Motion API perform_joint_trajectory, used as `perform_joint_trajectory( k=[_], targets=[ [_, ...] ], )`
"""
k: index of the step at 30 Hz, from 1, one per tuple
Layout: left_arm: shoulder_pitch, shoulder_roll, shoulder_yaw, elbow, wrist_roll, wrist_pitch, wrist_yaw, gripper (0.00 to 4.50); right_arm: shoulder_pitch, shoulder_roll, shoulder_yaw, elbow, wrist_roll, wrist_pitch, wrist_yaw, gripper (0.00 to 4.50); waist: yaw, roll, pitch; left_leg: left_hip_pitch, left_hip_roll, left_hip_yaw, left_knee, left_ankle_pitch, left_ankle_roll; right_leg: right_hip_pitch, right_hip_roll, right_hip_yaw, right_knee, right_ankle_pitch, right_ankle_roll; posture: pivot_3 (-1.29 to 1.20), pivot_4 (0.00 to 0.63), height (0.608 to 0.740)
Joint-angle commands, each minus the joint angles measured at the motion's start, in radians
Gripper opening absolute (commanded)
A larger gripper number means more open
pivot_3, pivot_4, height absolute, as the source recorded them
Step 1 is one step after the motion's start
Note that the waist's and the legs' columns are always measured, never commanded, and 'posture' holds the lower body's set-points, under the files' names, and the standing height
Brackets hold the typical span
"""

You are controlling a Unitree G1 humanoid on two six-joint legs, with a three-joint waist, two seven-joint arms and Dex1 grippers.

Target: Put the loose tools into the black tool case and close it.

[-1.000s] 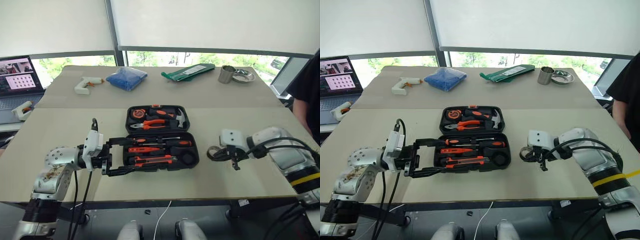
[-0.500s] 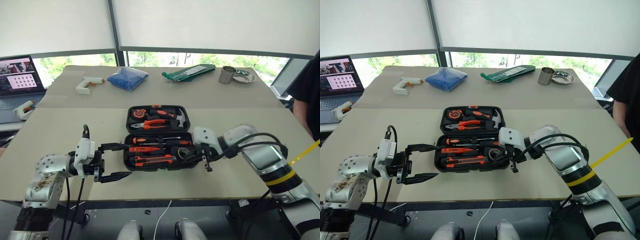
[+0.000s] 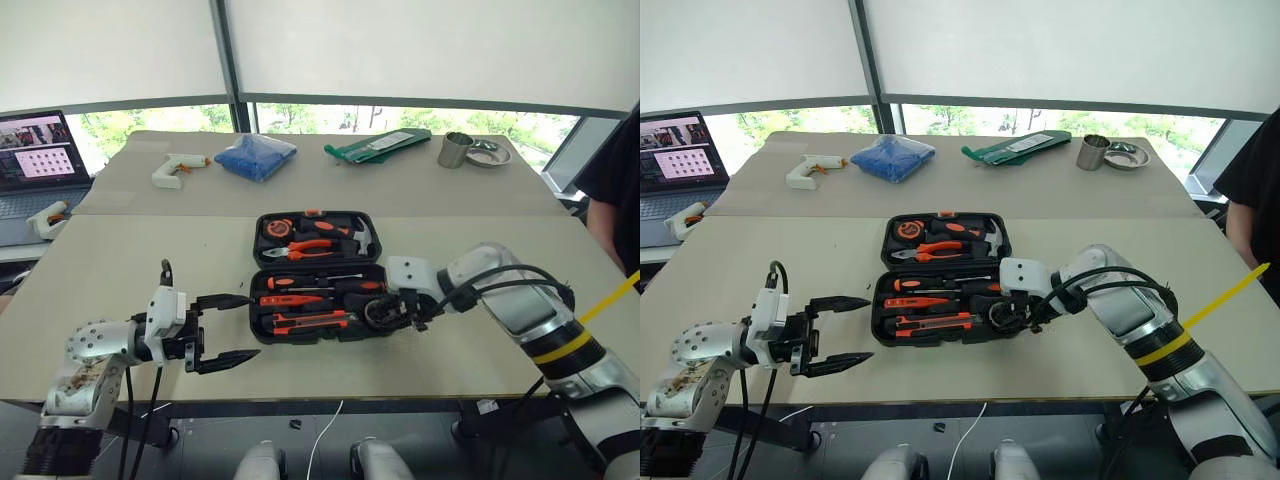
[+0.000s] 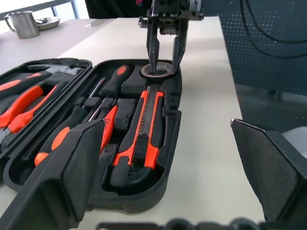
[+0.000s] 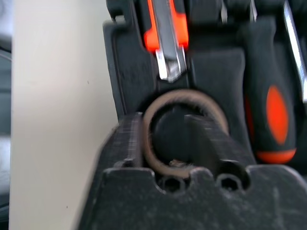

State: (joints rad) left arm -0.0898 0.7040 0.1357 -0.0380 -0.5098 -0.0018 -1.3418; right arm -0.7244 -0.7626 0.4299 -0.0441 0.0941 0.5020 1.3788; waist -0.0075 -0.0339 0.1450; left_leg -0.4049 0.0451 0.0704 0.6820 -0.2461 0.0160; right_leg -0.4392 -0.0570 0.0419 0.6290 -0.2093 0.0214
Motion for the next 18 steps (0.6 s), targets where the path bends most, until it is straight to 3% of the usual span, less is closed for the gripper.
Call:
perform_joint_trajectory(
  k=[1,3,4,6,9,12,18],
  targets=[
    [-0.013,0.019,0.043,0.030,0.022,0.003,0.060,4.50,-0.049,-0.029,-0.122,-0.046,0.146,-0.003,0.109,3.32,0.000,0.000,0.000,0.000,0.000,0.000,0.000,0.000,0.000,0.000,0.000,0.000,0.000,0.000,0.000,0.00,0.150,0.740],
    [-0.045,0.017,0.059,0.065,0.033,0.043,0.135,4.50,-0.091,-0.026,-0.201,0.013,0.209,0.020,0.112,4.00,-0.001,0.000,0.000,0.000,0.000,0.000,0.000,0.000,0.000,0.000,0.000,0.000,0.000,0.000,0.000,0.00,0.150,0.740],
    [-0.060,0.014,0.066,0.080,0.036,0.061,0.169,4.50,-0.104,-0.026,-0.227,0.037,0.229,0.023,0.113,4.00,0.000,0.000,0.000,0.000,0.000,0.000,0.000,0.000,0.000,0.000,0.000,0.000,0.000,0.000,0.000,0.00,0.150,0.740],
    [-0.122,-0.014,0.091,0.135,0.051,0.116,0.301,3.99,-0.104,-0.027,-0.265,0.115,0.218,-0.012,0.074,4.09,0.005,0.000,0.000,0.001,0.000,0.000,0.001,0.000,0.000,0.001,0.000,0.000,0.000,0.000,0.000,0.00,0.150,0.740],
    [-0.198,-0.057,0.083,0.182,0.083,0.191,0.446,3.05,-0.067,-0.011,-0.278,0.244,0.120,-0.152,-0.043,3.35,0.010,-0.003,-0.001,0.003,0.000,-0.001,0.001,0.000,0.000,0.004,0.000,-0.002,0.000,0.000,0.000,0.00,0.150,0.740],
    [-0.267,-0.097,0.034,0.211,0.145,0.263,0.552,1.92,-0.045,0.058,-0.281,0.352,0.036,-0.297,-0.208,2.28,0.008,-0.003,-0.001,0.002,-0.002,0.000,0.000,0.000,0.000,0.004,-0.001,-0.001,0.000,0.001,0.000,0.00,0.150,0.740],
    [-0.363,-0.142,-0.026,0.312,0.224,0.298,0.623,0.03,-0.103,0.156,-0.242,0.635,-0.123,-0.542,-0.427,0.31,-0.008,-0.003,0.000,-0.001,-0.002,0.000,-0.001,0.001,-0.001,-0.001,-0.001,0.000,0.001,0.001,0.000,0.00,0.150,0.740]
  ],
)
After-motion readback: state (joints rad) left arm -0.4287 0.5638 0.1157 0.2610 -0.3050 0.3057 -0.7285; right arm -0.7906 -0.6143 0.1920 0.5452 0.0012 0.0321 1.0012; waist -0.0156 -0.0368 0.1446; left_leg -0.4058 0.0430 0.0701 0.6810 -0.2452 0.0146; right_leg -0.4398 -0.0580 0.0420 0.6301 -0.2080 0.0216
